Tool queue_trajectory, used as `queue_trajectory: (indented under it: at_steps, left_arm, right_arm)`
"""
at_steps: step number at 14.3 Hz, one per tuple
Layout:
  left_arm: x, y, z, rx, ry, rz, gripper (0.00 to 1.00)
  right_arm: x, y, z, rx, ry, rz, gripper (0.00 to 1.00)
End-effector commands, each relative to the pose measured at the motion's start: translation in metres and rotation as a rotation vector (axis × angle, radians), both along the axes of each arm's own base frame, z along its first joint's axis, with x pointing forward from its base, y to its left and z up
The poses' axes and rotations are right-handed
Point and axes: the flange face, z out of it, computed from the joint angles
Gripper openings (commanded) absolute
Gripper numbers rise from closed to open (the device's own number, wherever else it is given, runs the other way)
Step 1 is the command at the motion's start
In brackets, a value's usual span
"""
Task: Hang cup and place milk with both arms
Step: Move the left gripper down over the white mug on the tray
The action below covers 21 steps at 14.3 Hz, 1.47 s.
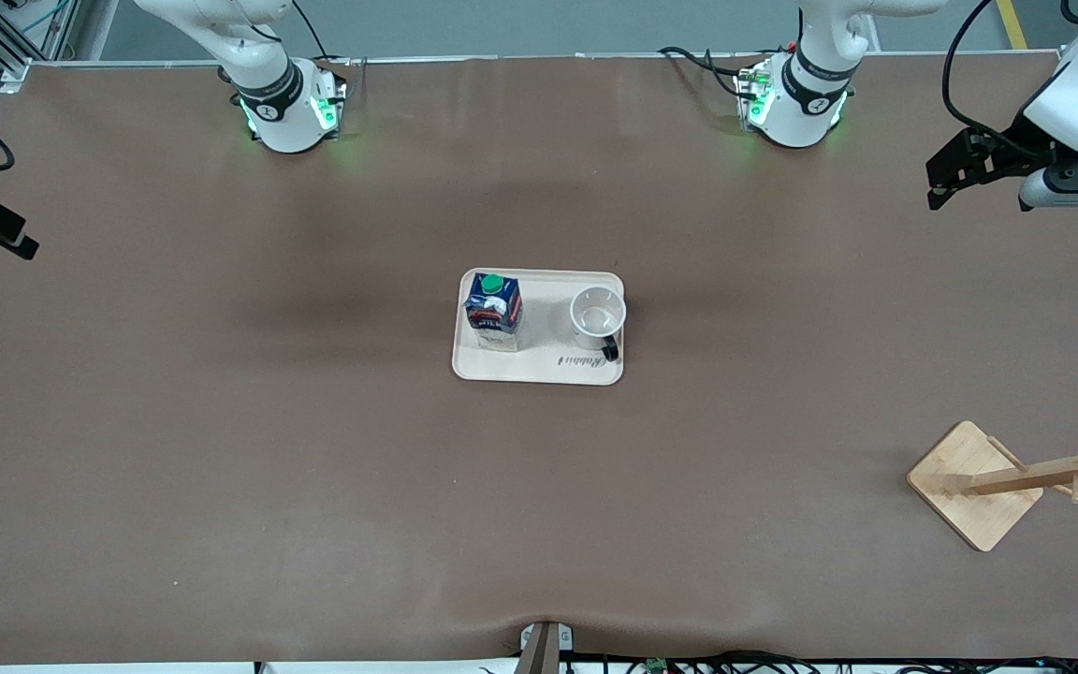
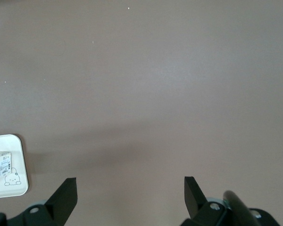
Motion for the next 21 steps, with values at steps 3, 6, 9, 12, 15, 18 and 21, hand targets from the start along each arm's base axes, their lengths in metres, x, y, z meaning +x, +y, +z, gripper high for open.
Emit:
queue_trajectory:
  at_steps: [3,6,9,12,15,18,21]
  left_arm:
    - [0.001,-0.001,0.005,-0.016,0.011,-0.016,1.0]
    - [0.005,-0.002,0.005,-0.015,0.01,-0.001,1.0]
    - [0.012,-0.011,-0.002,-0.015,0.021,-0.014,1.0]
    - [0.008,-0.033,-0.009,-0.011,0.047,-0.052,1.0]
    - [0.012,-0.082,-0.039,-0.006,0.099,-0.053,1.0]
    - [0.01,-0.144,-0.075,0.01,0.152,0.03,1.0]
    - [0.007,-0.197,-0.112,0.005,0.149,0.119,1.0]
  right_arm:
    - [0.001,-0.006,0.004,0.001,0.004,-0.005,1.0]
    - [0.001,-0.006,0.004,0.002,0.002,-0.005,1.0]
    - [0.001,-0.006,0.004,0.003,0.004,-0.005,1.0]
    - [0.001,-0.005,0.004,0.002,0.002,-0.002,1.0]
    - [0.001,-0.005,0.004,0.002,0.001,-0.002,1.0]
    - [0.001,-0.005,0.004,0.002,0.001,-0.002,1.0]
    - [0.001,-0.005,0.004,0.002,0.002,-0.002,1.0]
